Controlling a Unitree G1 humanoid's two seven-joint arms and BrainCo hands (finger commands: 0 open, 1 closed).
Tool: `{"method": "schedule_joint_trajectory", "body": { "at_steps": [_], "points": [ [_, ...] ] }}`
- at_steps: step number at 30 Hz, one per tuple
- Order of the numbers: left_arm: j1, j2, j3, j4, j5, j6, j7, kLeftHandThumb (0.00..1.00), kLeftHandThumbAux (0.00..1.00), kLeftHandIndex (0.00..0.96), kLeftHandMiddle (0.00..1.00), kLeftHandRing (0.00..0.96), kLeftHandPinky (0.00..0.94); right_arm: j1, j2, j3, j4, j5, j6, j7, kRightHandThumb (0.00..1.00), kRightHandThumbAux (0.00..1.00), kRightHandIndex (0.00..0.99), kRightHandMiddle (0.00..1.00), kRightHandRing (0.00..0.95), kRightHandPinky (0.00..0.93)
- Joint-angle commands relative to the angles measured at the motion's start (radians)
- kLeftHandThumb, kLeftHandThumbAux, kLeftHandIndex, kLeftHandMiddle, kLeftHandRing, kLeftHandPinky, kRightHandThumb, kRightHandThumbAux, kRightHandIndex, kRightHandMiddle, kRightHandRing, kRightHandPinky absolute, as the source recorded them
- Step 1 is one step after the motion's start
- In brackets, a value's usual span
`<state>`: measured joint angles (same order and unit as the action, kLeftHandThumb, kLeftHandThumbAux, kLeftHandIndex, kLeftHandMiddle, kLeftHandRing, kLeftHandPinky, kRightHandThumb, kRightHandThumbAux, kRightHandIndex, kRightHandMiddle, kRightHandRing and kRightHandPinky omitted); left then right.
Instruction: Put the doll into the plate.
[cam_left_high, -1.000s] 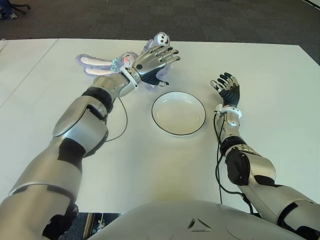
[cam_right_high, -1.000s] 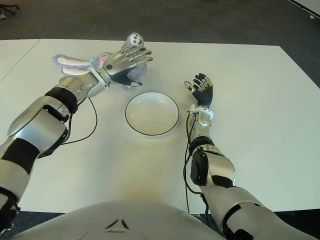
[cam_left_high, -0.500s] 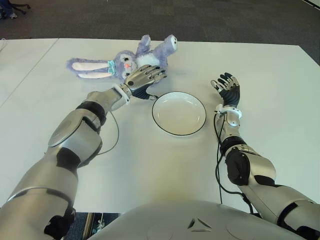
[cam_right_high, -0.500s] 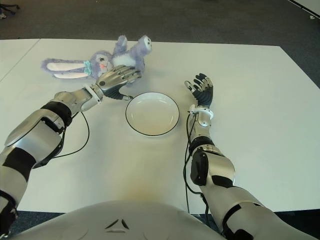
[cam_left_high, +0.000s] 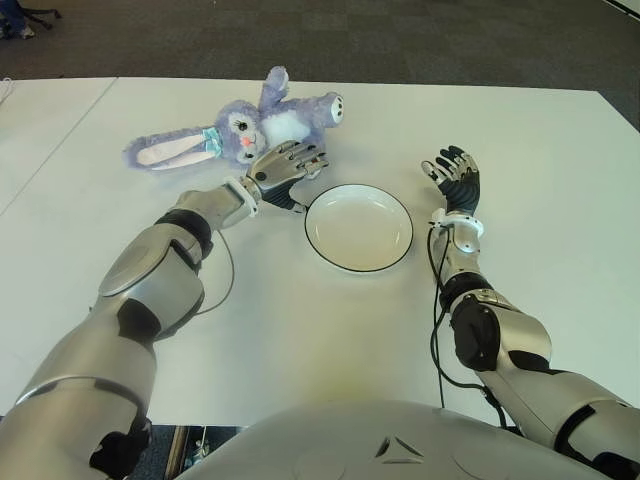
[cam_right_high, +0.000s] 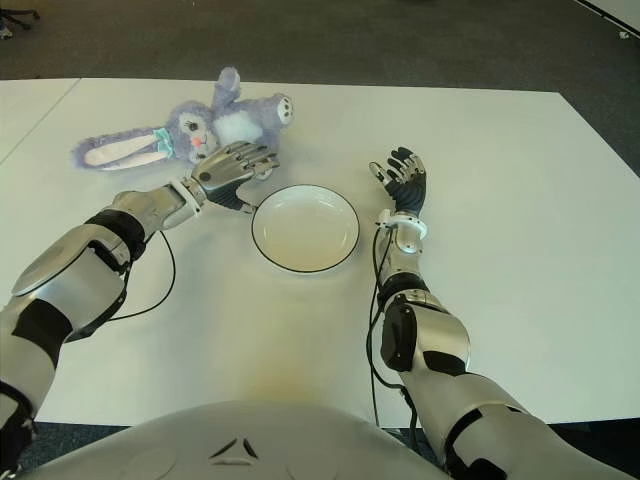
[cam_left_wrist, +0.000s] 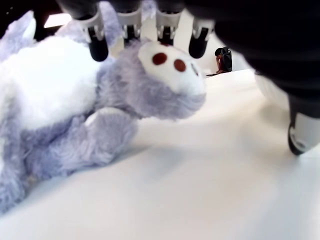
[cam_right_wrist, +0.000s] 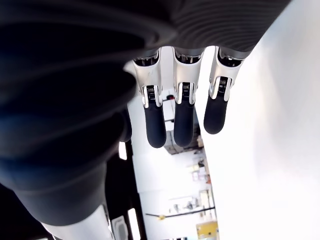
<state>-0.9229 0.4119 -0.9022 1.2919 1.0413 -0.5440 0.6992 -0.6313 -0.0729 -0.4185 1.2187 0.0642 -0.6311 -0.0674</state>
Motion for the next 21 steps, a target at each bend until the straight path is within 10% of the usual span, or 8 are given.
{"method": "schedule_joint_trajectory", "body": {
  "at_steps": [1,21],
  "points": [
    [0.052,-0.022,-0.046,0.055,0.051,0.082,-0.039,0.0,0.513,0.0,0.0,0.0,0.0,0.218,0.066,-0.027,0.133,0.035,0.155,-0.004,0.138,0.885,0.242,0.266,0.251,0.248],
    [0.049,-0.06,-0.022,0.06,0.013,0.148,0.051,0.136,0.641,0.068,0.076,0.092,0.139,0.224,0.059,-0.036,0.132,0.04,0.145,0.01,0.171,0.882,0.247,0.276,0.266,0.266]
  ]
}}
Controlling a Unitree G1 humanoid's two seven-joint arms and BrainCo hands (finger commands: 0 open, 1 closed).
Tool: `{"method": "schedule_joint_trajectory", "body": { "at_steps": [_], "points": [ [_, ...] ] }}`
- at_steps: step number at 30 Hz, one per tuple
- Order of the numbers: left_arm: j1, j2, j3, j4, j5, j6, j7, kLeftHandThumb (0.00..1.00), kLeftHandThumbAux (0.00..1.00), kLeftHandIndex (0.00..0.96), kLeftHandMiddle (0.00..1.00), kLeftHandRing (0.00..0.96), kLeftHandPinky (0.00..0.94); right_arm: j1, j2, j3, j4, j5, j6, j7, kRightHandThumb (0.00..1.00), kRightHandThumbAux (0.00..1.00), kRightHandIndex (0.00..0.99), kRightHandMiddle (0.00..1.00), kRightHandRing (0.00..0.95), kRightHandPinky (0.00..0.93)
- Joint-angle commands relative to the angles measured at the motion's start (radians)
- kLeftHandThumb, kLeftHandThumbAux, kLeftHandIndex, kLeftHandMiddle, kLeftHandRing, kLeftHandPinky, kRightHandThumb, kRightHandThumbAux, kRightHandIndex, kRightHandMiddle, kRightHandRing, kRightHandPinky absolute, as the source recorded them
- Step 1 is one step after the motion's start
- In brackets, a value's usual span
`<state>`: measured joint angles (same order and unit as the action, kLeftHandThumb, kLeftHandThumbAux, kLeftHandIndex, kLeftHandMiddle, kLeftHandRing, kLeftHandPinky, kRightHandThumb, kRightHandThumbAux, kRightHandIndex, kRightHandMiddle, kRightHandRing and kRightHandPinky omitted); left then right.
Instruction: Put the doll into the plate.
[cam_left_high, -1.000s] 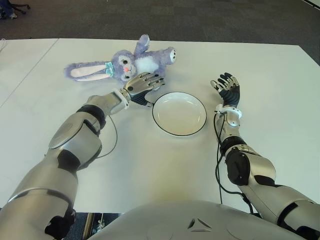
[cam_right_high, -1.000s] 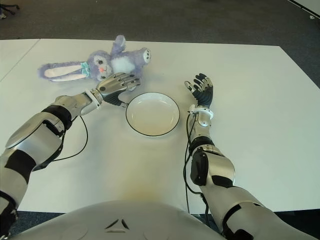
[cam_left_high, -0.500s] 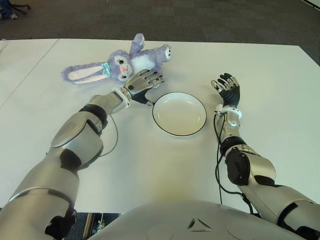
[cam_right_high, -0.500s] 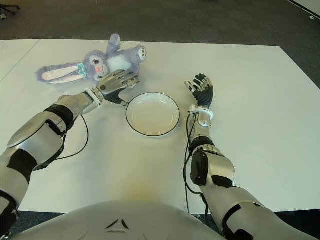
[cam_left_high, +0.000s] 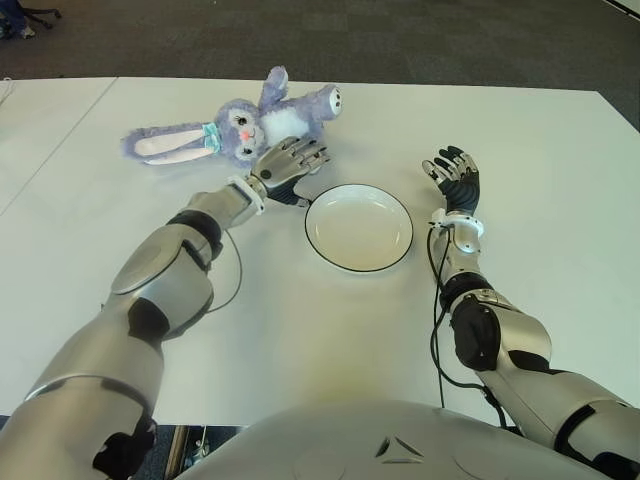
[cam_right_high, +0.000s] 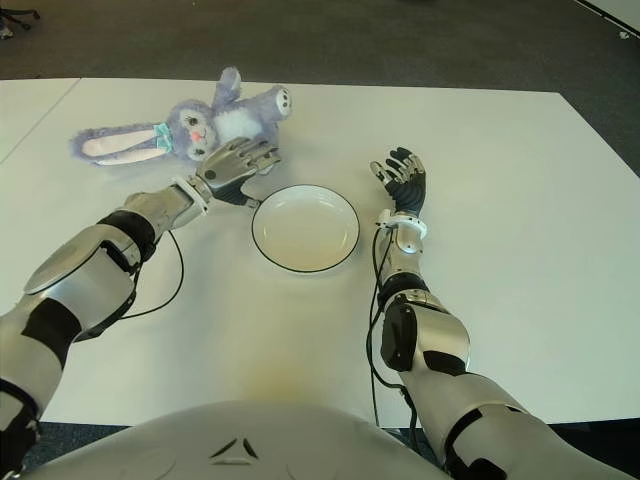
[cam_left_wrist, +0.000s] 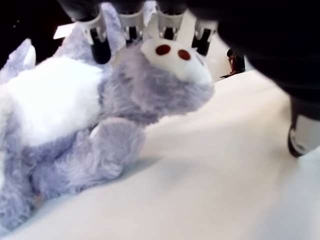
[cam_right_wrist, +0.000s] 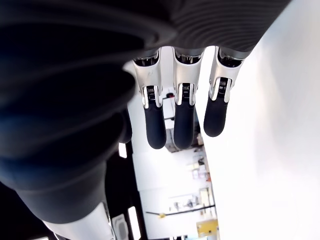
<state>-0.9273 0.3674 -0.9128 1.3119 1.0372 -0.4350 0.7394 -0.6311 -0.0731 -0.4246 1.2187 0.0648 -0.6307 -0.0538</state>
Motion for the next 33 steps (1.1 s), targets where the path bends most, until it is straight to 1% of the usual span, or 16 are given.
{"method": "schedule_joint_trajectory", "body": {
  "at_steps": [1,10,14,17,18,19,20,21,22,23,24,25,26,30,31,33],
  "points": [
    [0.056,-0.017,-0.009,0.04,0.015,0.04,0.015,0.15,0.638,0.073,0.082,0.097,0.135,0.224,0.059,-0.03,0.132,0.038,0.144,-0.003,0.173,0.886,0.245,0.277,0.264,0.25],
    [0.07,-0.015,0.002,0.031,-0.003,0.037,0.025,0.158,0.653,0.071,0.083,0.09,0.106,0.222,0.055,-0.029,0.132,0.036,0.148,-0.004,0.173,0.884,0.242,0.272,0.258,0.245],
    [0.069,-0.01,0.016,0.041,-0.02,0.057,-0.007,0.139,0.68,0.058,0.074,0.073,0.07,0.221,0.054,-0.03,0.132,0.037,0.151,-0.006,0.175,0.887,0.243,0.275,0.261,0.248],
    [0.053,-0.003,0.01,0.052,-0.012,0.096,-0.011,0.155,0.693,0.05,0.065,0.061,0.056,0.221,0.054,-0.031,0.132,0.038,0.151,-0.006,0.177,0.888,0.243,0.277,0.262,0.243],
    [0.048,-0.001,0.007,0.056,-0.008,0.109,-0.009,0.26,0.683,0.047,0.066,0.066,0.086,0.221,0.054,-0.031,0.132,0.037,0.152,-0.006,0.177,0.888,0.243,0.278,0.262,0.242],
    [0.041,-0.002,0.002,0.058,0.0,0.127,0.001,0.279,0.681,0.046,0.066,0.067,0.091,0.221,0.054,-0.029,0.132,0.036,0.151,-0.008,0.178,0.888,0.243,0.278,0.262,0.242],
    [0.036,-0.002,-0.002,0.06,0.005,0.14,0.009,0.417,0.648,0.048,0.082,0.089,0.149,0.221,0.053,-0.028,0.132,0.034,0.151,-0.01,0.178,0.89,0.242,0.278,0.261,0.239],
    [0.029,-0.005,-0.006,0.061,0.011,0.158,0.027,0.454,0.638,0.049,0.086,0.095,0.163,0.221,0.053,-0.028,0.132,0.034,0.149,-0.01,0.179,0.891,0.242,0.278,0.261,0.238],
    [0.025,-0.007,-0.009,0.062,0.014,0.171,0.039,0.527,0.628,0.141,0.157,0.173,0.25,0.221,0.053,-0.029,0.132,0.034,0.148,-0.009,0.179,0.892,0.245,0.281,0.264,0.241],
    [0.023,-0.009,-0.011,0.062,0.018,0.184,0.055,0.541,0.625,0.156,0.169,0.186,0.265,0.221,0.053,-0.029,0.132,0.034,0.147,-0.008,0.178,0.892,0.246,0.281,0.264,0.242],
    [0.021,-0.01,-0.013,0.062,0.019,0.193,0.066,0.663,0.683,0.345,0.225,0.242,0.32,0.222,0.053,-0.029,0.132,0.034,0.146,-0.008,0.171,0.891,0.245,0.281,0.263,0.236],
    [0.021,-0.012,-0.015,0.062,0.022,0.208,0.087,0.684,0.693,0.376,0.235,0.252,0.329,0.222,0.053,-0.028,0.132,0.034,0.145,-0.007,0.167,0.892,0.245,0.28,0.263,0.235],
    [0.021,-0.013,-0.016,0.062,0.025,0.218,0.102,0.712,0.694,0.406,0.289,0.313,0.378,0.222,0.053,-0.028,0.132,0.033,0.144,-0.007,0.157,0.89,0.243,0.278,0.26,0.235],
    [0.021,-0.018,-0.019,0.063,0.029,0.248,0.145,0.726,0.693,0.419,0.326,0.361,0.417,0.222,0.052,-0.029,0.132,0.035,0.146,-0.005,0.146,0.892,0.241,0.275,0.258,0.235],
    [0.022,-0.019,-0.02,0.063,0.031,0.259,0.165,0.815,0.674,0.445,0.402,0.398,0.446,0.222,0.052,-0.029,0.132,0.035,0.148,-0.005,0.147,0.894,0.239,0.274,0.257,0.236],
    [0.023,-0.021,-0.021,0.063,0.034,0.278,0.195,0.927,0.658,0.449,0.414,0.467,0.458,0.221,0.052,-0.03,0.132,0.036,0.15,-0.005,0.15,0.897,0.242,0.275,0.258,0.239]
  ]
}}
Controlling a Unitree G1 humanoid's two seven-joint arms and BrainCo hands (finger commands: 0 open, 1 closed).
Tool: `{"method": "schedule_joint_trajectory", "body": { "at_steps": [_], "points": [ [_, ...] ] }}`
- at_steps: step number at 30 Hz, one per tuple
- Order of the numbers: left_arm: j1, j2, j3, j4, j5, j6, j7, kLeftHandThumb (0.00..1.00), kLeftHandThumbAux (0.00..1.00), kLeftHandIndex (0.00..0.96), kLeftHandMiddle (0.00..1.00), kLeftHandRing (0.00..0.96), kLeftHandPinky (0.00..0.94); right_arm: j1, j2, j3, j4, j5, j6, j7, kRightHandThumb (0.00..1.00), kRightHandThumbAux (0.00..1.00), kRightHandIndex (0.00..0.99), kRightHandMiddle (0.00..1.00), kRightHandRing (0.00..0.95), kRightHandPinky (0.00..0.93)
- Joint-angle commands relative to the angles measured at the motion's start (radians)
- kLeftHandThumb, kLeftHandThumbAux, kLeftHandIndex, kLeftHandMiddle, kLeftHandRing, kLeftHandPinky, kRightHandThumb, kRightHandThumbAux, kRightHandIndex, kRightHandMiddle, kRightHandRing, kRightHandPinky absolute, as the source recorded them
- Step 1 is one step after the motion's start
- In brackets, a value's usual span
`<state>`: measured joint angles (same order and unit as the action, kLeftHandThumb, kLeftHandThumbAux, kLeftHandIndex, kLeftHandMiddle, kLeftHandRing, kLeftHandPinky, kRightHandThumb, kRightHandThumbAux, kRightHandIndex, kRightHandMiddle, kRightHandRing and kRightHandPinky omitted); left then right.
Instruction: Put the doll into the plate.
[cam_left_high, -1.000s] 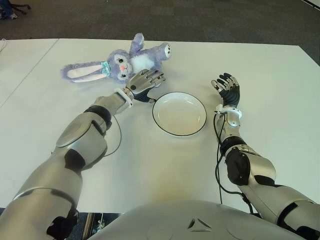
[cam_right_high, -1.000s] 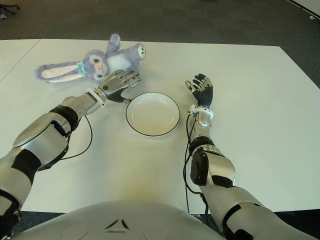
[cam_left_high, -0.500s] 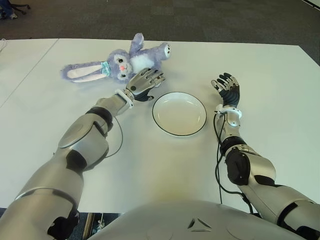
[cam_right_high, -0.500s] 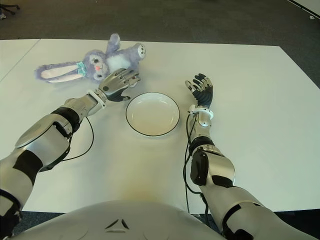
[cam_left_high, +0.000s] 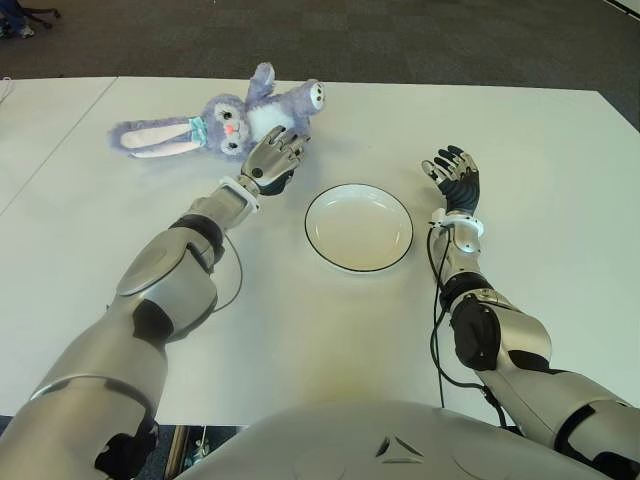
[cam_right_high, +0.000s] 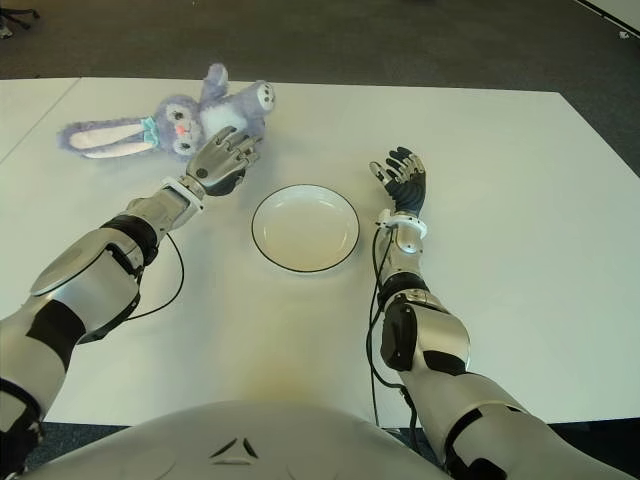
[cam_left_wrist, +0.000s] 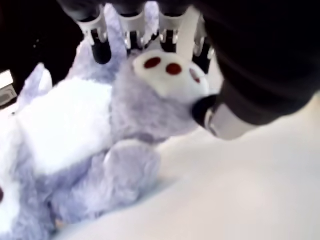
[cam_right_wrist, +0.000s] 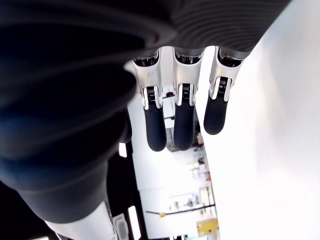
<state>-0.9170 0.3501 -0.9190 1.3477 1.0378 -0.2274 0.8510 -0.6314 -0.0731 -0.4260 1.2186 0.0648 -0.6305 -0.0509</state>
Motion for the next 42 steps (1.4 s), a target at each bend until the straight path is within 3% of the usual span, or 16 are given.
{"method": "schedule_joint_trajectory", "body": {
  "at_steps": [1,6,9,17,30,42],
  "points": [
    [0.013,-0.004,-0.016,0.028,0.035,0.076,0.092,0.94,0.655,0.451,0.42,0.475,0.461,0.222,0.052,-0.029,0.132,0.037,0.151,-0.008,0.152,0.898,0.245,0.275,0.258,0.238],
    [0.012,-0.004,-0.021,0.03,0.04,0.116,0.137,0.947,0.652,0.456,0.434,0.476,0.489,0.221,0.052,-0.029,0.133,0.036,0.152,-0.008,0.162,0.898,0.247,0.275,0.255,0.23],
    [0.009,-0.002,-0.02,0.03,0.037,0.13,0.151,0.998,0.663,0.452,0.426,0.429,0.452,0.222,0.052,-0.028,0.132,0.035,0.15,-0.005,0.161,0.893,0.24,0.268,0.245,0.212],
    [0.002,0.005,0.006,0.034,0.011,0.142,0.161,1.0,0.66,0.485,0.449,0.415,0.441,0.222,0.052,-0.023,0.134,0.029,0.157,-0.013,0.145,0.9,0.238,0.265,0.242,0.216],
    [-0.002,0.021,0.065,0.029,-0.032,0.1,0.151,1.0,0.658,0.411,0.476,0.465,0.455,0.22,0.055,-0.037,0.133,0.041,0.149,0.002,0.184,0.898,0.255,0.273,0.255,0.225],
    [0.0,0.036,0.091,0.022,-0.037,0.072,0.156,1.0,0.656,0.401,0.496,0.484,0.456,0.22,0.056,-0.035,0.133,0.033,0.149,-0.006,0.203,0.887,0.265,0.284,0.27,0.252]
  ]
}}
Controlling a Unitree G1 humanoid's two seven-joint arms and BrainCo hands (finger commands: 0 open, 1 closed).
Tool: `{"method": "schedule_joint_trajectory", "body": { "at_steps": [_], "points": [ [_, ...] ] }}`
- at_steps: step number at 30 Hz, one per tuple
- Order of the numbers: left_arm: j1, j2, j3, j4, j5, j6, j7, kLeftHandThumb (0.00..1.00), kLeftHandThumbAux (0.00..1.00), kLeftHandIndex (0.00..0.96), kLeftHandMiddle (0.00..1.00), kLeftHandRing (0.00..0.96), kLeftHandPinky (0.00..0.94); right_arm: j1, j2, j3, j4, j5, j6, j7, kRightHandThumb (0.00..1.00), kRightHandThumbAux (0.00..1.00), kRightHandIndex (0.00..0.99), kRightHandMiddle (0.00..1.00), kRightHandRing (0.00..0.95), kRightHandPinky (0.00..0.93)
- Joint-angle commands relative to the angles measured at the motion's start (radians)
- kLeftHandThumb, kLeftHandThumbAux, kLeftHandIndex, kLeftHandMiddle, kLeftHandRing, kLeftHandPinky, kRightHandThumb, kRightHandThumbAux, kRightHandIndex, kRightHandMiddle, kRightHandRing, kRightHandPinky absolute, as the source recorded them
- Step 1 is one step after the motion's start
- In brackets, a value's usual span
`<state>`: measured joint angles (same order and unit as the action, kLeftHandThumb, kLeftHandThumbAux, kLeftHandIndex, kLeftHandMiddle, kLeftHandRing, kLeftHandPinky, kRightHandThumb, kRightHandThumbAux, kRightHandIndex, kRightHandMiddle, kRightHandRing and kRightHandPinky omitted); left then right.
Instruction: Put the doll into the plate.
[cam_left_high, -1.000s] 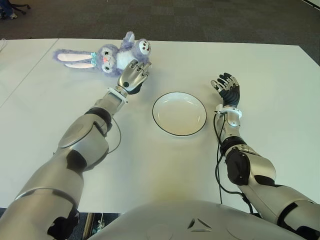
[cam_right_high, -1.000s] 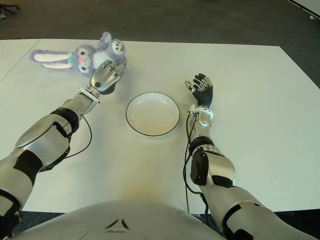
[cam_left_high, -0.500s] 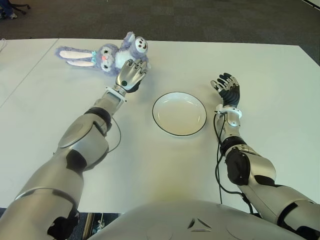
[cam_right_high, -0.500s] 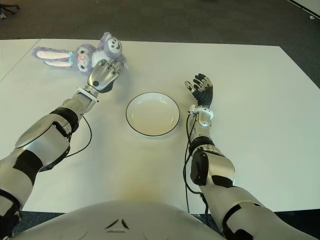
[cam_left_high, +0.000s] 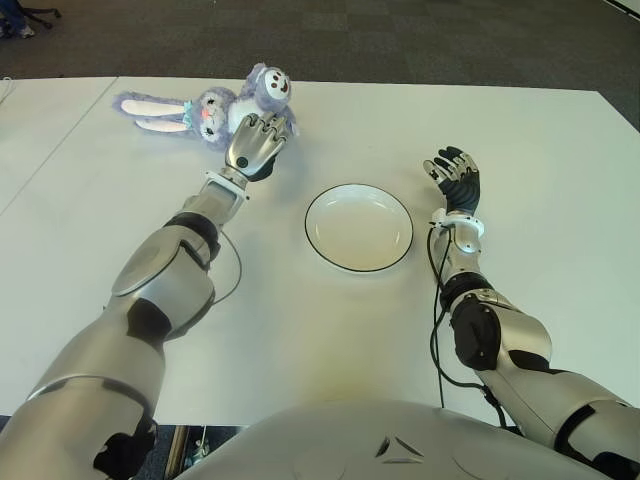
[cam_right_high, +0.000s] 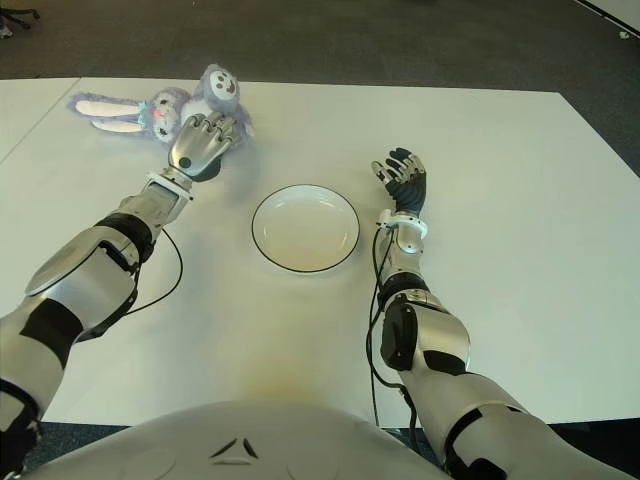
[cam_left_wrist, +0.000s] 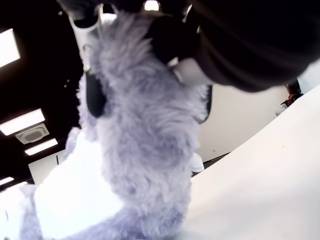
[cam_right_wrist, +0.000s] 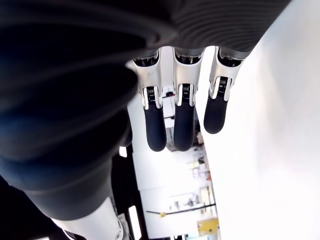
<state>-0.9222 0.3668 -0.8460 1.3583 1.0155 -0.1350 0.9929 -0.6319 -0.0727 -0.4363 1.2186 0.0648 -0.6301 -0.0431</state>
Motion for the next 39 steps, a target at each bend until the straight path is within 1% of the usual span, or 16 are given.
{"method": "schedule_joint_trajectory", "body": {
  "at_steps": [1,7,9,11,13,14,16,19,21,27,28,29,30,32,37,39],
  "points": [
    [0.007,0.021,0.021,0.01,-0.015,-0.026,0.017,1.0,0.656,0.401,0.497,0.484,0.456,0.221,0.056,-0.024,0.133,0.032,0.147,-0.014,0.198,0.888,0.265,0.284,0.27,0.252],
    [0.018,0.026,0.033,-0.003,-0.021,-0.065,0.051,1.0,0.656,0.399,0.5,0.488,0.457,0.223,0.06,-0.024,0.132,0.032,0.142,-0.016,0.174,0.891,0.256,0.281,0.263,0.247],
    [0.022,0.024,0.034,-0.007,-0.021,-0.076,0.062,1.0,0.656,0.4,0.503,0.492,0.454,0.223,0.061,-0.025,0.132,0.034,0.14,-0.014,0.176,0.898,0.26,0.282,0.263,0.231],
    [0.04,0.016,0.027,-0.025,-0.012,-0.088,0.096,1.0,0.656,0.401,0.505,0.492,0.454,0.224,0.062,-0.028,0.131,0.037,0.137,-0.012,0.18,0.904,0.267,0.283,0.265,0.229],
    [0.099,0.014,0.001,-0.155,0.031,-0.075,0.229,1.0,0.657,0.398,0.507,0.492,0.446,0.227,0.064,-0.03,0.131,0.039,0.131,-0.005,0.201,0.904,0.26,0.28,0.262,0.23],
    [0.118,0.017,-0.006,-0.203,0.045,-0.067,0.268,1.0,0.657,0.398,0.507,0.493,0.444,0.227,0.065,-0.03,0.13,0.039,0.129,-0.003,0.203,0.905,0.257,0.278,0.26,0.231],
    [0.139,0.034,-0.008,-0.262,0.058,-0.059,0.298,1.0,0.658,0.397,0.508,0.494,0.443,0.228,0.065,-0.03,0.13,0.039,0.129,-0.002,0.211,0.904,0.256,0.277,0.259,0.231],
    [0.227,0.129,-0.002,-0.49,0.109,-0.02,0.339,1.0,0.658,0.4,0.512,0.502,0.433,0.228,0.063,-0.026,0.131,0.032,0.14,-0.008,0.209,0.896,0.249,0.275,0.256,0.224],
    [0.264,0.166,0.008,-0.577,0.125,-0.012,0.338,1.0,0.658,0.401,0.513,0.504,0.431,0.228,0.064,-0.024,0.131,0.03,0.141,-0.012,0.196,0.898,0.247,0.275,0.255,0.221],
    [0.359,0.253,0.045,-0.767,0.148,-0.011,0.304,1.0,0.658,0.404,0.514,0.506,0.426,0.229,0.064,-0.024,0.131,0.029,0.141,-0.016,0.192,0.895,0.249,0.276,0.255,0.225],
    [0.386,0.28,0.057,-0.83,0.15,-0.016,0.287,1.0,0.656,0.407,0.517,0.509,0.435,0.229,0.065,-0.025,0.131,0.03,0.14,-0.014,0.194,0.893,0.25,0.278,0.258,0.241],
    [0.407,0.299,0.067,-0.878,0.152,-0.019,0.274,1.0,0.656,0.407,0.517,0.508,0.437,0.229,0.065,-0.026,0.131,0.031,0.139,-0.013,0.194,0.893,0.25,0.278,0.258,0.238],
    [0.448,0.337,0.086,-0.965,0.154,-0.023,0.25,1.0,0.656,0.407,0.517,0.507,0.439,0.23,0.065,-0.025,0.131,0.03,0.136,-0.011,0.195,0.893,0.25,0.278,0.258,0.236],
    [0.507,0.383,0.112,-1.079,0.157,-0.026,0.216,1.0,0.656,0.405,0.514,0.503,0.444,0.231,0.065,-0.024,0.13,0.03,0.133,-0.009,0.182,0.898,0.247,0.277,0.255,0.224],
    [0.589,0.428,0.154,-1.225,0.165,-0.026,0.162,1.0,0.657,0.399,0.505,0.49,0.448,0.23,0.065,-0.024,0.13,0.029,0.136,-0.01,0.166,0.897,0.25,0.276,0.253,0.227],
    [0.613,0.442,0.171,-1.267,0.162,-0.04,0.152,1.0,0.657,0.401,0.504,0.491,0.455,0.23,0.065,-0.021,0.13,0.025,0.138,-0.015,0.163,0.898,0.251,0.276,0.252,0.226]
  ]
}}
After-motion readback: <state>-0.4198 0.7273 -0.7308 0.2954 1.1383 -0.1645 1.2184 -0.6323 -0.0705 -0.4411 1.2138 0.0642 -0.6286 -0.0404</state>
